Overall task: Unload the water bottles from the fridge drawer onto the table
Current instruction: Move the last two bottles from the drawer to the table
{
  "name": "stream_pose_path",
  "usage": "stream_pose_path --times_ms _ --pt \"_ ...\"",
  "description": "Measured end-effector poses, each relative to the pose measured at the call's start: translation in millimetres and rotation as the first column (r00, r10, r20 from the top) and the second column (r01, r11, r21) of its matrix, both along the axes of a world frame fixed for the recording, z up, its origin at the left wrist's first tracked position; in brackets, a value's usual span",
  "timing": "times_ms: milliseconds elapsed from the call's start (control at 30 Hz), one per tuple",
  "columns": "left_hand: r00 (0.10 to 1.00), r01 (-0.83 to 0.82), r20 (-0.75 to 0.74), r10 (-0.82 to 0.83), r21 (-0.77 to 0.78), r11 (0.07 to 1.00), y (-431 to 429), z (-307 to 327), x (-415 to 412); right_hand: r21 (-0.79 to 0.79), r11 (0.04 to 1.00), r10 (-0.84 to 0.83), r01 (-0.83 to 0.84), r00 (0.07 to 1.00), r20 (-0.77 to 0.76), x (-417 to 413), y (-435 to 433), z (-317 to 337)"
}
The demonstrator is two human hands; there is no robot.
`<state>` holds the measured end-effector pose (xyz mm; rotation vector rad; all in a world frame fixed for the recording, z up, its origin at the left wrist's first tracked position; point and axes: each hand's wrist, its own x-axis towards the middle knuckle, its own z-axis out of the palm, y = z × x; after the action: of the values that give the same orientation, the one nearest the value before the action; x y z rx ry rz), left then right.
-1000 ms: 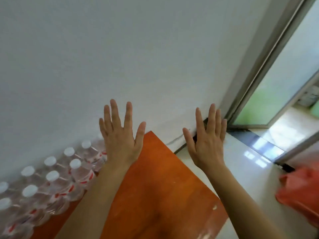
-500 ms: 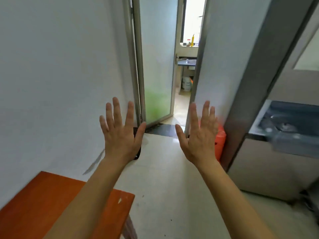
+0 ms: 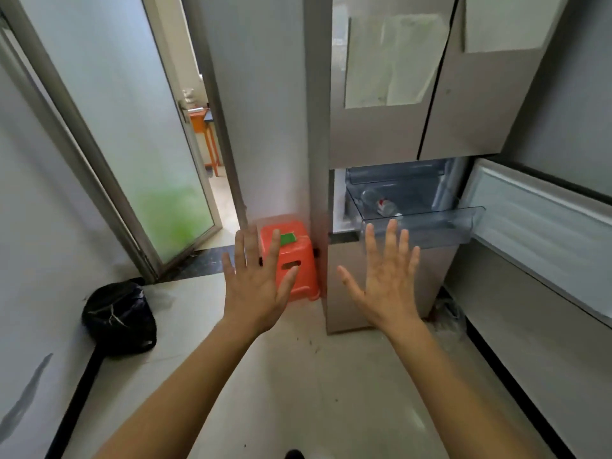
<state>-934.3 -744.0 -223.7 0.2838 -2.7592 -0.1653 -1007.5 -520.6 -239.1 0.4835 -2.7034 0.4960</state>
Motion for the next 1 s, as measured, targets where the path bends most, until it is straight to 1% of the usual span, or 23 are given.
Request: stream_pose_path --times_ms 200,300,367,500,600,733,833,933,1000 --pt "0.988 0.094 0.122 -0.091 -0.022 0.995 27 -47 -135 0.134 0.988 -0.087 0.072 0.991 0.104 -105 46 -38" --pt "0.973 0.134 0.19 -0.134 0.011 0.991 41 -60 -208 0.2 0.969 -0.178 0.144 0.97 0.165 -167 64 -42" --pt "0.958 0.185 0.22 -0.185 0.02 0.983 51 -59 -251 0.233 0.955 -0.226 0.183 0.958 0.177 -203 75 -39" --pt "0.93 0.28 0.241 -0.276 0.02 0.96 71 -52 -338 0.255 0.936 -0.293 0.244 0.94 0.176 -265 94 -28" --pt "0.906 0.325 0.276 -0.321 0.033 0.945 86 -56 -384 0.241 0.929 -0.327 0.28 0.927 0.185 -296 109 -29" --pt "0.849 0.364 0.394 -0.351 0.044 0.93 104 -75 -434 0.264 0.923 -0.352 0.28 0.892 0.284 -346 127 -44" --pt "0.815 0.339 0.481 -0.325 0.06 0.939 114 -96 -464 0.271 0.927 -0.348 0.258 0.862 0.368 -389 138 -60" --pt "0.795 0.305 0.524 -0.306 0.092 0.948 125 -112 -496 0.279 0.946 -0.274 0.164 0.866 0.419 -441 144 -76" --pt "0.79 0.284 0.532 -0.305 0.124 0.951 134 -124 -517 0.261 0.963 -0.182 0.063 0.868 0.462 -480 146 -87"
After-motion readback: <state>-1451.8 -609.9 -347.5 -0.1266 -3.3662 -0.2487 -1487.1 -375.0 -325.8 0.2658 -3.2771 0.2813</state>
